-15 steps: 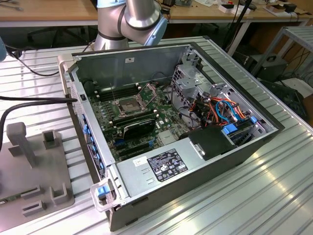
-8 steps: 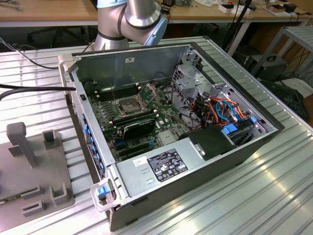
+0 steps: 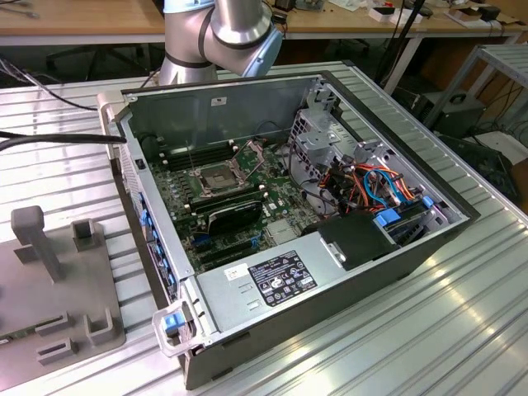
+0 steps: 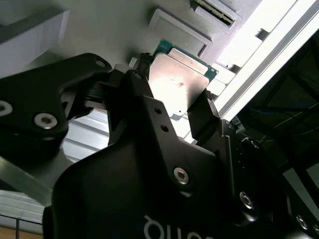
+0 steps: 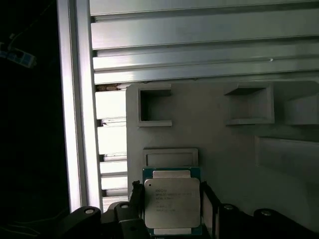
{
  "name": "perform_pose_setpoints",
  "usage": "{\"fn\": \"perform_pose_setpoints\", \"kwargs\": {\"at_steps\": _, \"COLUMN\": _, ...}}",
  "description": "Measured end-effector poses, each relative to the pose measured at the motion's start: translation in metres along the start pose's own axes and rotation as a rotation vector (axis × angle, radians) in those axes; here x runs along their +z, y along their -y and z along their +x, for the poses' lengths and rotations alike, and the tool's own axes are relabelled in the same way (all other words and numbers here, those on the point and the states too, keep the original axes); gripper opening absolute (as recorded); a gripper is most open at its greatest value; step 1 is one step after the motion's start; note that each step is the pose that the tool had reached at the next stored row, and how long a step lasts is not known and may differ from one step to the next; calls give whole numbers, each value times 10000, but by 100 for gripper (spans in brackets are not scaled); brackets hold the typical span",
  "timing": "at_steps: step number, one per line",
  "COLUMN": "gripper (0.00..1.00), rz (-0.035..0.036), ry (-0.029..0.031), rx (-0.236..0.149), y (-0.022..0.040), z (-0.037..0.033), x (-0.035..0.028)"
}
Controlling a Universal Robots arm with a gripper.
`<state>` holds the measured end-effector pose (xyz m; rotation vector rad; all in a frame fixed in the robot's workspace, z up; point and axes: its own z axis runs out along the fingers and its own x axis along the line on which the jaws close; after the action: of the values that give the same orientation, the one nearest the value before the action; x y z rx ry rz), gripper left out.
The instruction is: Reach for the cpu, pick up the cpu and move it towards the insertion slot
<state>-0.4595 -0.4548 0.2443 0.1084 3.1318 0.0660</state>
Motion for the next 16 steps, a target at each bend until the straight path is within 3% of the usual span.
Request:
{"fn": "perform_pose_setpoints", "kwargs": {"at_steps": 8, "gripper": 55, "rz": 3, "ry": 0, "rx": 0, "y": -9, "z": -1, "x": -216}}
{"fn": "perform_pose_setpoints", "kwargs": {"at_steps": 16, "gripper": 55, "rz": 3, "ry": 0, "rx": 0, "y": -15, "z": -2, "x": -364}}
